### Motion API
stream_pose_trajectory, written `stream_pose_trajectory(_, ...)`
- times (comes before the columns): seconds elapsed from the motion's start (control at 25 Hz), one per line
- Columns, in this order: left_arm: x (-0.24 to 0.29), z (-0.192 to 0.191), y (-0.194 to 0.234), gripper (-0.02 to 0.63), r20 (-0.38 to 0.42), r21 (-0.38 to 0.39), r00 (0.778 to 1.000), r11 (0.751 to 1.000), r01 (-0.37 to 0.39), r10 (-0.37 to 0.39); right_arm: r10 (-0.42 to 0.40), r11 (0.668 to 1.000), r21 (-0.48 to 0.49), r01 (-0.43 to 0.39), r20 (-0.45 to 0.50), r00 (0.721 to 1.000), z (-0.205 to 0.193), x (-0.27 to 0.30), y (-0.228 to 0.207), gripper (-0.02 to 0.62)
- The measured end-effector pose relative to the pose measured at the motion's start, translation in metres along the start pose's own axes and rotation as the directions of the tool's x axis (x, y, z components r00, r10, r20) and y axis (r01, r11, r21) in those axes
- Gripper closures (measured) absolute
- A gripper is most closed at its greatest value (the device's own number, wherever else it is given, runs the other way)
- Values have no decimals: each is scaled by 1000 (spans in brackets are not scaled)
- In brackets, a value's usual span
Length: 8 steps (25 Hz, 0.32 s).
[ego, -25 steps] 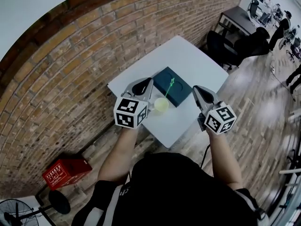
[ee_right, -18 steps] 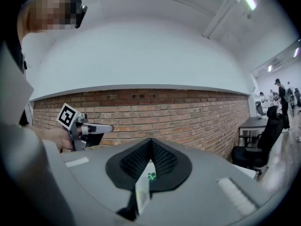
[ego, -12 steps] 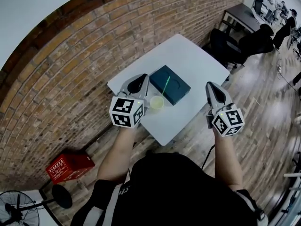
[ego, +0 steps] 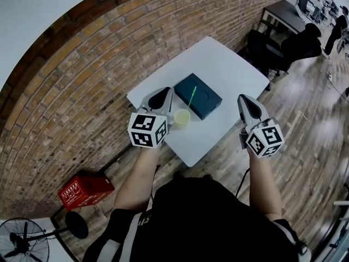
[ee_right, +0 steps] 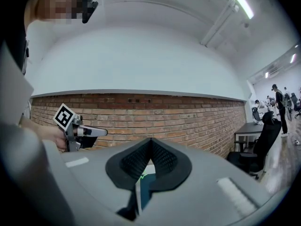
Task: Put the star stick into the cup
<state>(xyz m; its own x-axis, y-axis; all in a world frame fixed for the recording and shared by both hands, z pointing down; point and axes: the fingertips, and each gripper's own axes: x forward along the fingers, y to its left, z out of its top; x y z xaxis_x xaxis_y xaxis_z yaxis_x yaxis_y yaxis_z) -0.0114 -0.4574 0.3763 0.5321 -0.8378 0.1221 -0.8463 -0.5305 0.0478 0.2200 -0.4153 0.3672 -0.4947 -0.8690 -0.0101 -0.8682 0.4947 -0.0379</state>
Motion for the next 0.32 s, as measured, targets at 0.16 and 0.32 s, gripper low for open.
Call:
stream_pose_trajectory(0.16,0,-4,-6,598,-20,-5,1000,1000,18,-18,4,1000,13,-4,5,1000,0,-3,-1,598)
stream_pose_trajectory(0.32,-6,0,-9,598,-15,1,1000,1000,22,-22,13,999,35,-13,-4,1000,-5,-4,2,597)
